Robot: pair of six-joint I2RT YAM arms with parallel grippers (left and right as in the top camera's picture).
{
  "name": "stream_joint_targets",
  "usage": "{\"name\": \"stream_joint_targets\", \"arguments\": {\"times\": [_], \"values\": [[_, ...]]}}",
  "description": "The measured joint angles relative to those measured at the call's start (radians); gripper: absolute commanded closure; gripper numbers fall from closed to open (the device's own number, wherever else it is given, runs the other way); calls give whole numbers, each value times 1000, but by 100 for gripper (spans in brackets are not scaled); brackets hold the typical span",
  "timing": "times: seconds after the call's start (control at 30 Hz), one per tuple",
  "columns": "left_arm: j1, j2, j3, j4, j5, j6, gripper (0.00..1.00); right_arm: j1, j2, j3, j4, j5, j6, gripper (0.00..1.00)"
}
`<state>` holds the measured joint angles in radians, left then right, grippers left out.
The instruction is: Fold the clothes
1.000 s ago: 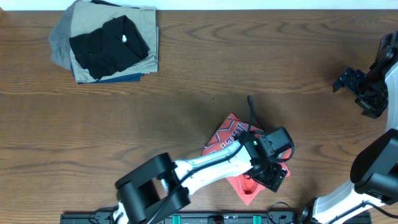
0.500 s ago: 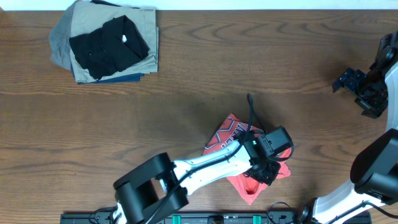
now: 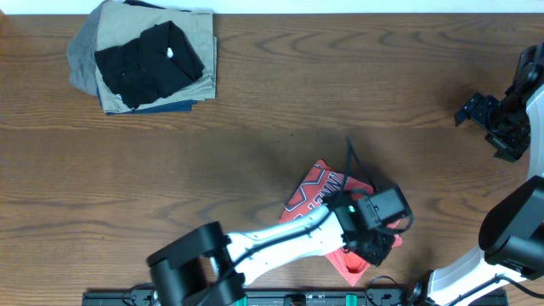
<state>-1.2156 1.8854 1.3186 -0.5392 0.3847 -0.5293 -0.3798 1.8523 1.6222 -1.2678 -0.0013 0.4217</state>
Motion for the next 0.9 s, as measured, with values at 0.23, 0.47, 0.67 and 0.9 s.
{"name": "stream_joint_targets", "arguments": {"times": [0.23,0.47,0.67,0.9], "values": [[-19,47,0,5,1,-22,39,0,0,0,0,0,0,1],[39,-87,20,-123,-4,10,39,0,0,0,0,0,0,1],[169,-298,75,-334,-117,23,38,0,0,0,0,0,0,1],[330,-286,19,-410,-193,27,51,0,0,0,0,0,0,1]]}}
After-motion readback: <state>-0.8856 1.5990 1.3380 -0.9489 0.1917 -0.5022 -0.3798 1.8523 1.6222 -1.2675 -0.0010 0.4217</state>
